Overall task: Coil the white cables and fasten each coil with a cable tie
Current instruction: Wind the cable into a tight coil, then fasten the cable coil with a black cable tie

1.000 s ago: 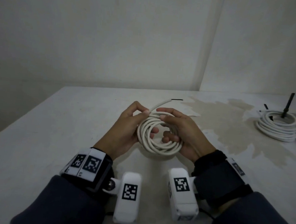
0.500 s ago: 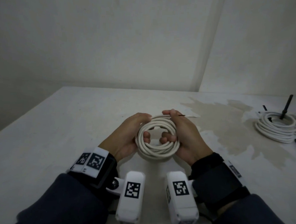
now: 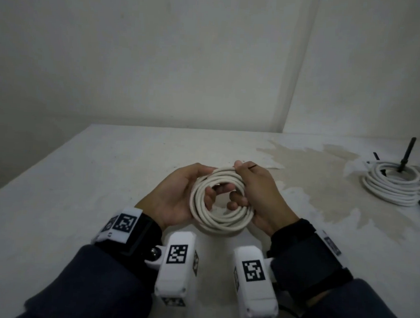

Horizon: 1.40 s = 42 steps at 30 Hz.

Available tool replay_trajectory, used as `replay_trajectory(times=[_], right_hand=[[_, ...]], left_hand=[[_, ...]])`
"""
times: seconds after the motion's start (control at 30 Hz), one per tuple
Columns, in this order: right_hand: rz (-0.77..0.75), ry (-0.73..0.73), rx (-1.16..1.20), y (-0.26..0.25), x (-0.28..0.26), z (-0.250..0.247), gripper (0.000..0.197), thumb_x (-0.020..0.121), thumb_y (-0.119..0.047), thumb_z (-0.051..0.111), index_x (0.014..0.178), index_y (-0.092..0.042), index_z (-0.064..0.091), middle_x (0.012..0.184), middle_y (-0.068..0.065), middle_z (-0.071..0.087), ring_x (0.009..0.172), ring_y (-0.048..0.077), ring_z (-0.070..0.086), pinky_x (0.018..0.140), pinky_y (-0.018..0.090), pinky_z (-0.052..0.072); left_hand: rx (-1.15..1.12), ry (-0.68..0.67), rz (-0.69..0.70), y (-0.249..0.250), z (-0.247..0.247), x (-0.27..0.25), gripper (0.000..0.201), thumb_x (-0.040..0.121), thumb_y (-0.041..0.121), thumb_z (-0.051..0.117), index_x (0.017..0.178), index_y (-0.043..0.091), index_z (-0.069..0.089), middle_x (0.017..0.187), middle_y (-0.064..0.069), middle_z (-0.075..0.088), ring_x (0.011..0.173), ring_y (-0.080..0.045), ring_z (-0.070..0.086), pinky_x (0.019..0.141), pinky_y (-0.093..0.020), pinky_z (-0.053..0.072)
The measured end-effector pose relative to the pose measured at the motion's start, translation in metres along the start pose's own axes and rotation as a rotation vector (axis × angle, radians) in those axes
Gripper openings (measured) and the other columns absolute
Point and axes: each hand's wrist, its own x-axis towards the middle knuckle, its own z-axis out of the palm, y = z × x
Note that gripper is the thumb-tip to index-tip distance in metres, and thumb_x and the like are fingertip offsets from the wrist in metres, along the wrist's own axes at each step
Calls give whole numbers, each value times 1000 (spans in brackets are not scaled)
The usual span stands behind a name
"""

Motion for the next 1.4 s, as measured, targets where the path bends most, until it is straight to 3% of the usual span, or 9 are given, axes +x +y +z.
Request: replay_trajectory(times=[0.1, 0.27, 0.5, 0.63, 0.73, 0.93, 1.13, 1.27, 1.4], right_hand=[[-11, -33, -46, -2, -1, -1, 23, 101, -23, 46, 80, -12, 43, 49, 4, 49, 30, 12, 34, 36, 22, 37], [-129, 85, -102, 1, 3, -3, 28, 98, -16, 53, 72, -8, 48, 47, 4, 50, 32, 15, 41, 37, 23, 39], [-153, 212, -39, 7, 7, 0, 33, 98, -9, 50, 65, -6, 47, 46, 3, 49, 32, 11, 43, 38, 21, 41], [-78, 36, -45, 4, 6, -5, 27, 90, 2, 57, 64, -5, 58, 66, 7, 62, 60, 19, 57, 67, 38, 56], [-125, -33, -240, 3, 3, -10, 16, 88, -6, 64, 74, -7, 71, 77, 11, 68, 71, 23, 61, 86, 54, 52], [-222, -72, -424, 1, 2, -13, 22, 81, -25, 75, 81, -3, 72, 80, 15, 73, 81, 33, 71, 77, 43, 57], [-284, 26, -530, -1, 1, -17, 11, 78, -18, 78, 79, -7, 76, 68, 9, 73, 60, 14, 68, 63, 25, 52], [-267, 126, -553, -4, -1, -19, 12, 77, -23, 79, 73, -12, 77, 63, 6, 72, 58, 13, 67, 63, 26, 54], [-182, 157, -496, -6, -7, -33, 15, 75, -22, 80, 71, -8, 76, 65, 11, 72, 68, 29, 71, 71, 42, 59]], left_hand=[[4, -5, -6, 2, -2, -1, 29, 76, 12, 46, 97, 1, 64, 73, -19, 64, 34, -9, 46, 37, -14, 41], [99, 56, 7, -4, 6, 6, 18, 84, 13, 37, 89, 8, 53, 56, -5, 51, 28, -6, 33, 32, -11, 27], [209, 225, 186, -11, 13, 17, 22, 96, 21, 51, 77, 16, 42, 48, 1, 47, 27, -1, 28, 29, -10, 22], [96, 300, 187, -11, 3, 16, 21, 95, 17, 51, 76, 14, 43, 46, 2, 45, 26, -3, 28, 26, -12, 22], [47, 345, 209, -12, -3, 15, 21, 94, 15, 50, 74, 13, 44, 45, 2, 44, 25, -3, 27, 26, -12, 22], [13, 392, 237, -14, -6, 16, 17, 91, 13, 52, 75, 13, 49, 44, 3, 44, 26, -4, 27, 28, -10, 22], [124, 338, 268, -17, -2, 18, 18, 94, 25, 56, 85, 12, 49, 54, 0, 47, 32, -3, 32, 30, -13, 28], [474, 403, 390, -25, 10, 13, 26, 90, 31, 63, 92, 5, 56, 75, -6, 50, 41, -4, 38, 40, -16, 37], [655, 438, 468, -33, 19, 18, 27, 90, 32, 63, 78, 8, 59, 69, -6, 49, 41, -6, 40, 42, -17, 36]])
